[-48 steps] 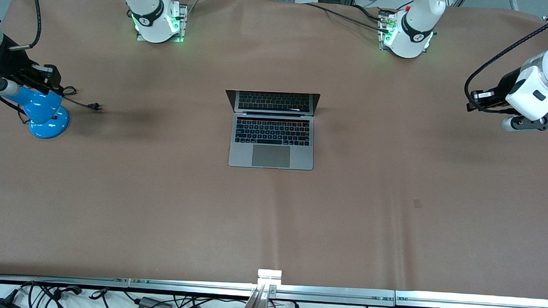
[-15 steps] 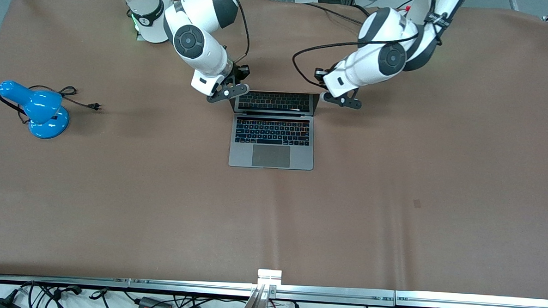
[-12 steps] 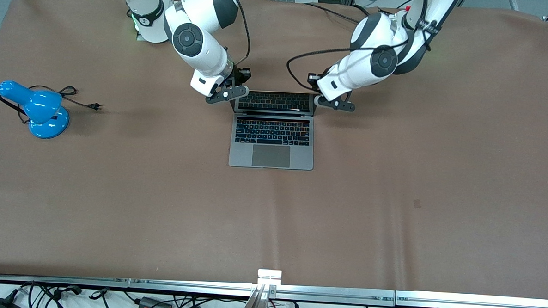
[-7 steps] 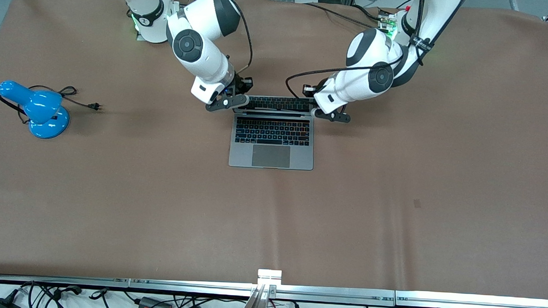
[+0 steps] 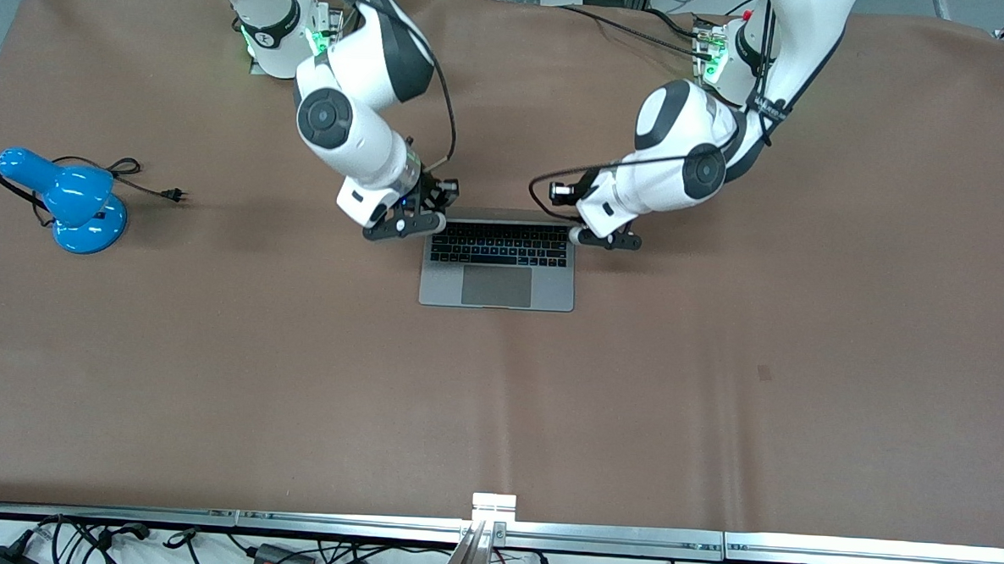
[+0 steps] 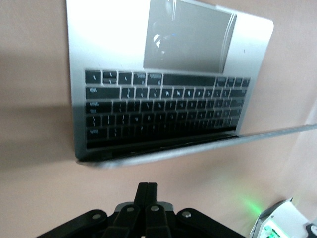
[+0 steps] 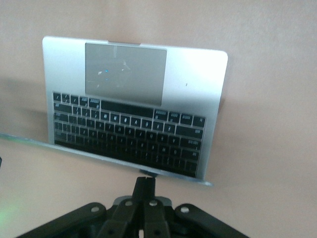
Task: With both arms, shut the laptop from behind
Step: 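Push the laptop lid down with both grippers until it shuts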
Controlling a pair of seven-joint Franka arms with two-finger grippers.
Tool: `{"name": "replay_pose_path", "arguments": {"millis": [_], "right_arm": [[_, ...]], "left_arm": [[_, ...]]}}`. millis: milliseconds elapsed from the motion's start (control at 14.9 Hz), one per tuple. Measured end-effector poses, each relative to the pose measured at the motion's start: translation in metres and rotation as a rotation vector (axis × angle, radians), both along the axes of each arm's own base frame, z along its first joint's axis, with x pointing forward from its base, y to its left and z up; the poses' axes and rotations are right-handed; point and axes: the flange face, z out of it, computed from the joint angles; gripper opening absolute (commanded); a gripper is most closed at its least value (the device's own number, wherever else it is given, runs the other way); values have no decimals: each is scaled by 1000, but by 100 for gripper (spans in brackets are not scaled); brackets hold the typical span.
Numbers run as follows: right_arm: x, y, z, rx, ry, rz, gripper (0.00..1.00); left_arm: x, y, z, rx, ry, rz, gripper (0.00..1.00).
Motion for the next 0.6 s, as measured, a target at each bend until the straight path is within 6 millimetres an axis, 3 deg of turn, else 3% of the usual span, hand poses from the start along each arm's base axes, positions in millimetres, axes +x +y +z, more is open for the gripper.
{"name": "replay_pose_path", "arguments": {"millis": [201,604], "right_arm": [[27,-6,-33,-20,23,-32,0],[67,0,-94,-51,39,-56,0]], "left_arm": [[19,6,-19,-7,22,21,0],[46,8,-70,16,33,-15,0]]}}
